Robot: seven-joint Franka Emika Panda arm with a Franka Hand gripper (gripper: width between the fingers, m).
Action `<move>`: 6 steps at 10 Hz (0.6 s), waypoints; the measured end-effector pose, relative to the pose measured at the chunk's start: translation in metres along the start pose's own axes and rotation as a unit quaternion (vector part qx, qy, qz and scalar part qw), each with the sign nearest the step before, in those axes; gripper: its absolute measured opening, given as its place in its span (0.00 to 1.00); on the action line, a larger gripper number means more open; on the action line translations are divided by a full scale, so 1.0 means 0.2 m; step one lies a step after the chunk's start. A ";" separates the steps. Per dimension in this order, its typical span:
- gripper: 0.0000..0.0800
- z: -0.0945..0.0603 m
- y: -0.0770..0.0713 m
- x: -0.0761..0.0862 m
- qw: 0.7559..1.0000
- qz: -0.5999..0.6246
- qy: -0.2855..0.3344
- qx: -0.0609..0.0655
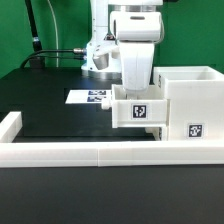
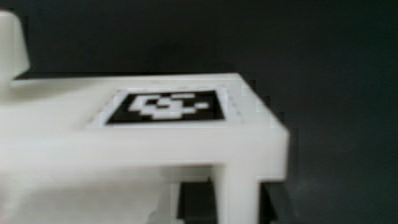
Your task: Assemble drawer
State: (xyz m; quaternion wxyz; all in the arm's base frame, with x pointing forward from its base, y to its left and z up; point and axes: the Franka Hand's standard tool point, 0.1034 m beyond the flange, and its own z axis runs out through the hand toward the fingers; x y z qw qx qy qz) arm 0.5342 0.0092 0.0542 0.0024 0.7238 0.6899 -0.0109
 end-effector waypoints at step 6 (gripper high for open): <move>0.05 0.00 -0.01 -0.02 1.000 0.001 -0.002 0.001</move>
Offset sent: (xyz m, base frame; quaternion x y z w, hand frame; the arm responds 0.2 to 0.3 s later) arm -0.0069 0.0014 -0.0029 0.0040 -0.0427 -0.0699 0.9966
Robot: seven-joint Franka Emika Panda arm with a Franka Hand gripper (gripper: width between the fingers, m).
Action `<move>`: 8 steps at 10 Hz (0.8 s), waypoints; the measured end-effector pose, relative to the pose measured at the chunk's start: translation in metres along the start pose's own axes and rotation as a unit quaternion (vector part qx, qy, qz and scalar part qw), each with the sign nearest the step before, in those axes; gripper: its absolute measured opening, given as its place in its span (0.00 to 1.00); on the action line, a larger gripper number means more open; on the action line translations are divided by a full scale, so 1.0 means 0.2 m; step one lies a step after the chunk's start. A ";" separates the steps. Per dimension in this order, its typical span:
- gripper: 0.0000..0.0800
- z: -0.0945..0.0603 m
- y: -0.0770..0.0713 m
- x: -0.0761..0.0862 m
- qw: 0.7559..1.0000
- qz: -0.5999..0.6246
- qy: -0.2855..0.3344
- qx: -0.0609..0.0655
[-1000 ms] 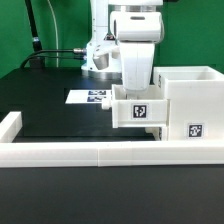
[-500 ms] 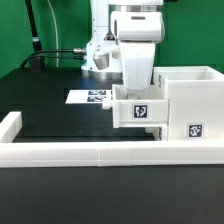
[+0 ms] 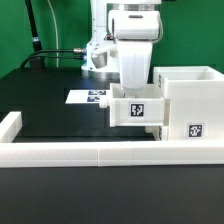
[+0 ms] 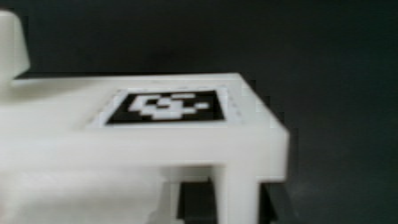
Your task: Assemble drawer
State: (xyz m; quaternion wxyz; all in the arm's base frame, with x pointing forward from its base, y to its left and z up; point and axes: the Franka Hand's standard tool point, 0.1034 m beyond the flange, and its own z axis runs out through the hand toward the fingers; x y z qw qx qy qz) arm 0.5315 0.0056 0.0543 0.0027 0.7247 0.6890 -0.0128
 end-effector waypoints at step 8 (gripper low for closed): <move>0.05 0.00 0.01 0.03 1.000 -0.014 -0.001 -0.001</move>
Offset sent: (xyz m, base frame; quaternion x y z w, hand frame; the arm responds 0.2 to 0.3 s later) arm -0.0026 0.0100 -0.0004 0.0170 -0.0145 -0.0771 0.9968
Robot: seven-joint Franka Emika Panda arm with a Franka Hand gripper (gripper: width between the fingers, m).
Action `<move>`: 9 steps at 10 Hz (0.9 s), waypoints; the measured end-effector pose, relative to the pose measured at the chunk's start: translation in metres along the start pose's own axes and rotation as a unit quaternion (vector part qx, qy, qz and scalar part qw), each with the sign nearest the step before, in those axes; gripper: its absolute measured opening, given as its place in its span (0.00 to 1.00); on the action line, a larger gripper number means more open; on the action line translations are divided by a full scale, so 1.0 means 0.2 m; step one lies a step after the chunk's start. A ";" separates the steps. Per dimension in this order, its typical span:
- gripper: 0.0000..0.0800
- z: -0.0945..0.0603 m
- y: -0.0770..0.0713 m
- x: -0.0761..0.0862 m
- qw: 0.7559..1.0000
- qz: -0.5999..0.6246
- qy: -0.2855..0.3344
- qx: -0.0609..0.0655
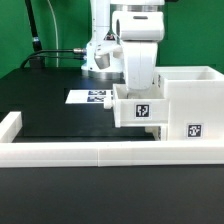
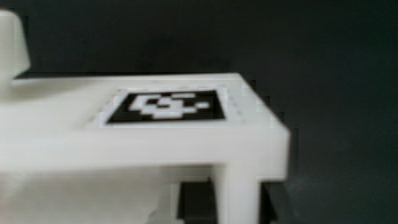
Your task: Assemble drawer
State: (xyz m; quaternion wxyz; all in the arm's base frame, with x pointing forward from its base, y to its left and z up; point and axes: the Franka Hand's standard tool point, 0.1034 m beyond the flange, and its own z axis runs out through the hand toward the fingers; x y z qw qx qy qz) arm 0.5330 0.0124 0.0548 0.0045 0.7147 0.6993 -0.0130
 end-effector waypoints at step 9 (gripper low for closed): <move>0.05 0.00 0.01 0.00 1.000 0.003 -0.006 0.004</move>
Offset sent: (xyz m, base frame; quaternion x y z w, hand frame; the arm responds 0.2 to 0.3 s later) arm 0.0000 0.0000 0.0000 0.0000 0.0000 0.0000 1.0000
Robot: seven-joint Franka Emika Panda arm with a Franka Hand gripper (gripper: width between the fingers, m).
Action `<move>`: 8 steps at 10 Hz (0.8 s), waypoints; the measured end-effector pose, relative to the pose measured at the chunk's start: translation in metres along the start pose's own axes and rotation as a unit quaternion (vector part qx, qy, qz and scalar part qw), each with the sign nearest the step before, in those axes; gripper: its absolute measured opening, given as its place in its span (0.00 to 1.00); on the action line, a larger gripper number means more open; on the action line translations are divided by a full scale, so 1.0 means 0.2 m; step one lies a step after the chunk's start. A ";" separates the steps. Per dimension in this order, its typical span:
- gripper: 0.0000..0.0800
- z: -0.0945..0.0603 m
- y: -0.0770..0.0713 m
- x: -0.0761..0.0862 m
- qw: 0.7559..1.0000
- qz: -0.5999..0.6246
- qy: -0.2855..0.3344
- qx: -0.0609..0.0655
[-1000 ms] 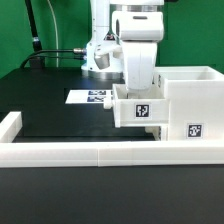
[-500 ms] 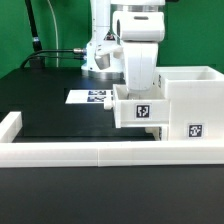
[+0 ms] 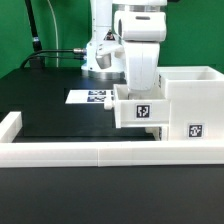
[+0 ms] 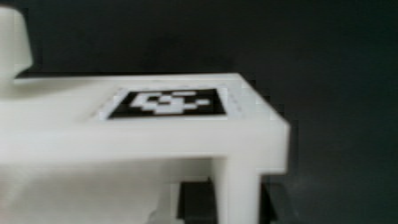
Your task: Assemble drawer
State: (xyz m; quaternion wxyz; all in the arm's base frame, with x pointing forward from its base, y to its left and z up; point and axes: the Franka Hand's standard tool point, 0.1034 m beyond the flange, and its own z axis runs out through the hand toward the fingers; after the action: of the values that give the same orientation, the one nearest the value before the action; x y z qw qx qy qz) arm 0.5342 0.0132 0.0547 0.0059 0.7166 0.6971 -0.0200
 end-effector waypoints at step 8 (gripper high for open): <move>0.05 -0.01 0.01 0.08 1.000 -0.008 0.003 -0.005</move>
Offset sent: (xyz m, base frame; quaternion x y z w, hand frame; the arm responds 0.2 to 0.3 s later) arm 0.0000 0.0000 0.0000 0.0000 0.0000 0.0000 1.0000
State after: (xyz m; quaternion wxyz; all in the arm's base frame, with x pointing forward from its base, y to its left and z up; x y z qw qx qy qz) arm 0.5361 0.0288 0.0552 0.0069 0.7114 0.7026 -0.0143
